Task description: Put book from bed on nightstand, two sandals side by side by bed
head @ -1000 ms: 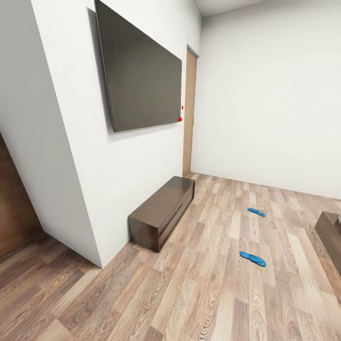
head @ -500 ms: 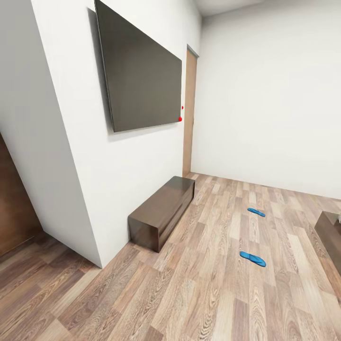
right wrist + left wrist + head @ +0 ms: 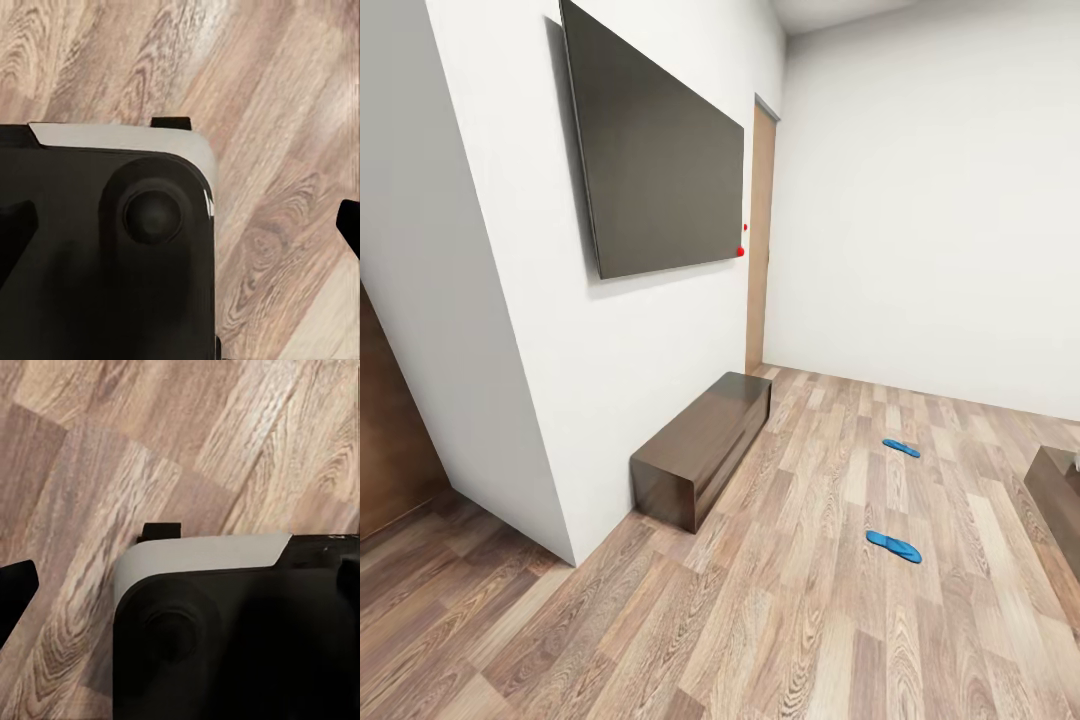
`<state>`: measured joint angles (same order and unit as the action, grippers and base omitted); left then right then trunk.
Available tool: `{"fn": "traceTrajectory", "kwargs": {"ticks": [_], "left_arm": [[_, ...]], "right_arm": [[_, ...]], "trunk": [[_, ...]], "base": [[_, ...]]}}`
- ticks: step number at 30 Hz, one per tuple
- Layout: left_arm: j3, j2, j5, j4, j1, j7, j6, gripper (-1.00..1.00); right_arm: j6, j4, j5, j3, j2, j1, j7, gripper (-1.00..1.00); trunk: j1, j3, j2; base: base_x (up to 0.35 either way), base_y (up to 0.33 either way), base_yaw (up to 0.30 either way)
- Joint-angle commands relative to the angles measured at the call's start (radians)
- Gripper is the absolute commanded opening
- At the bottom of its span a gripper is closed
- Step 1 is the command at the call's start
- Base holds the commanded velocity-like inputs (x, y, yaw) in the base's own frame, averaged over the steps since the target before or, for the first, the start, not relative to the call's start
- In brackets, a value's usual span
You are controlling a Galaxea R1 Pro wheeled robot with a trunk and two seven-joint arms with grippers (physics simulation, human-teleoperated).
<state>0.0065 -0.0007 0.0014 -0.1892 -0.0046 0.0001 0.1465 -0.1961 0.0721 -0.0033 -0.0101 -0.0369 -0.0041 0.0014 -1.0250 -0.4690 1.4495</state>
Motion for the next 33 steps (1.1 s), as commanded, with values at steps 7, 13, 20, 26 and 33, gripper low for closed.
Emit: {"fn": "traceTrajectory", "kwargs": {"ticks": [7,13,20,26,33], "left_arm": [[0.001,-0.001,0.004,-0.376,0.000,0.001,0.186,1.00],[0.001,-0.002,0.004,-0.363,0.000,0.001,0.188,1.00],[0.001,-0.002,0.005,-0.353,0.000,0.001,0.195,1.00],[0.001,-0.003,0.005,-0.352,0.000,0.001,0.196,1.00],[0.000,-0.004,0.004,-0.352,0.000,0.001,0.196,1.00]], "right_arm": [[0.002,0.306,-0.001,-0.002,-0.008,0.000,0.000,1.00],[0.003,0.308,0.002,-0.002,-0.007,0.000,0.000,1.00],[0.001,0.308,0.002,-0.002,-0.006,0.000,-0.004,1.00],[-0.003,0.308,0.002,-0.002,-0.006,0.000,-0.006,1.00],[-0.003,0.307,0.002,-0.002,-0.008,0.000,-0.006,1.00]], "trunk": [[0.000,-0.001,0.001],[0.000,-0.001,0.001],[0.000,-0.001,0.001],[0.000,-0.001,0.001],[0.000,-0.001,0.001]], "base": [[0.000,0.000,0.000],[0.000,0.000,0.000],[0.000,0.000,0.000],[0.000,0.000,-0.001],[0.000,0.000,-0.151]]}}
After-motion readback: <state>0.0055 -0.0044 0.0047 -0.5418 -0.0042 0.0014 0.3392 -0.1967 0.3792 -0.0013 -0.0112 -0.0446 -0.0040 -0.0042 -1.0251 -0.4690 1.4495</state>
